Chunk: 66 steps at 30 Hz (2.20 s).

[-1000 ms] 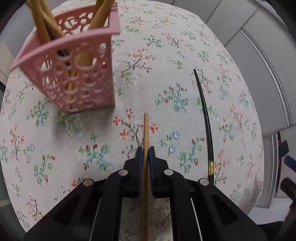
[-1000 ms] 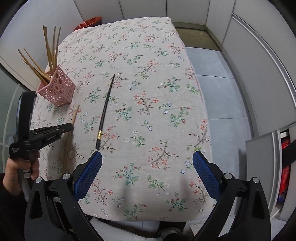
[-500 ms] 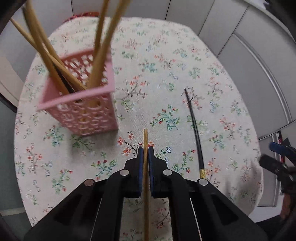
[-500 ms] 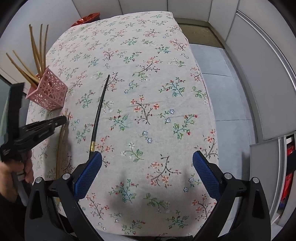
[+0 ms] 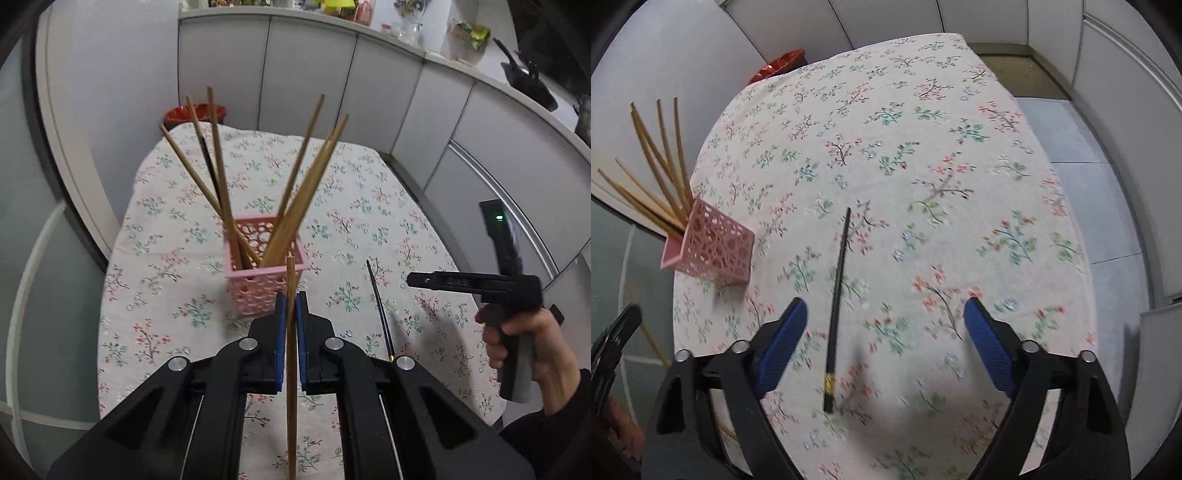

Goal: Organize utensils
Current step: 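Grasp the other black brush with the right tool while the left tool holds its chopstick, then lower the chopstick into the pink cup and open the left tool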

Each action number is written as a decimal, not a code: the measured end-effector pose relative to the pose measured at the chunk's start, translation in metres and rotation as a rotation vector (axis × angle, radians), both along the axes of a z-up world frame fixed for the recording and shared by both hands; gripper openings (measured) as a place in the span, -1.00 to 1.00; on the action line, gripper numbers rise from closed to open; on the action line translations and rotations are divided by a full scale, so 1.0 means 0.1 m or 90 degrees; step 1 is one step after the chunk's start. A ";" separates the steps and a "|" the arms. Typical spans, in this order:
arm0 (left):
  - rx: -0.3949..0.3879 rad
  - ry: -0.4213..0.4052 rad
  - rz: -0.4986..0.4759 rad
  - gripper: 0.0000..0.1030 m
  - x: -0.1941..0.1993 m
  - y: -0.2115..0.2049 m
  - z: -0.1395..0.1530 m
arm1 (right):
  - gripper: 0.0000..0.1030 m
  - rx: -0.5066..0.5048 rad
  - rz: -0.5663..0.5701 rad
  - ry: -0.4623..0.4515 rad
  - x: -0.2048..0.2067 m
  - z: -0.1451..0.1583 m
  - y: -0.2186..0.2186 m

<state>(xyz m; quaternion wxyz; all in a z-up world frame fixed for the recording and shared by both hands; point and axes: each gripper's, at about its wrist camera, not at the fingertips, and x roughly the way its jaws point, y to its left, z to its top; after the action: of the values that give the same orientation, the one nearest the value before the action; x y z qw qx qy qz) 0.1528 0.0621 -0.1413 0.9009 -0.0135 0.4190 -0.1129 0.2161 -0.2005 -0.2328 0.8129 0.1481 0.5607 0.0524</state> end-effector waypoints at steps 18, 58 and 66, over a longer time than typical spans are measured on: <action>-0.010 -0.030 0.005 -0.89 -0.03 0.15 0.14 | -0.58 -0.142 0.099 -0.005 0.70 -0.44 0.78; -0.101 -0.375 0.135 -0.90 -0.29 0.44 1.17 | -0.94 -0.032 0.077 -0.371 -0.47 1.43 0.57; -0.055 -0.346 0.144 -0.90 0.07 0.31 0.96 | -0.94 -0.024 0.078 -0.365 -0.45 1.39 0.60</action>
<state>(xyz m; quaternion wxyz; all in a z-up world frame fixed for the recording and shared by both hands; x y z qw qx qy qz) 0.1595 0.0933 -0.0456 0.9855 -0.0680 0.1529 -0.0288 0.1708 -0.1409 -0.0942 0.9361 0.0778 0.3171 0.1306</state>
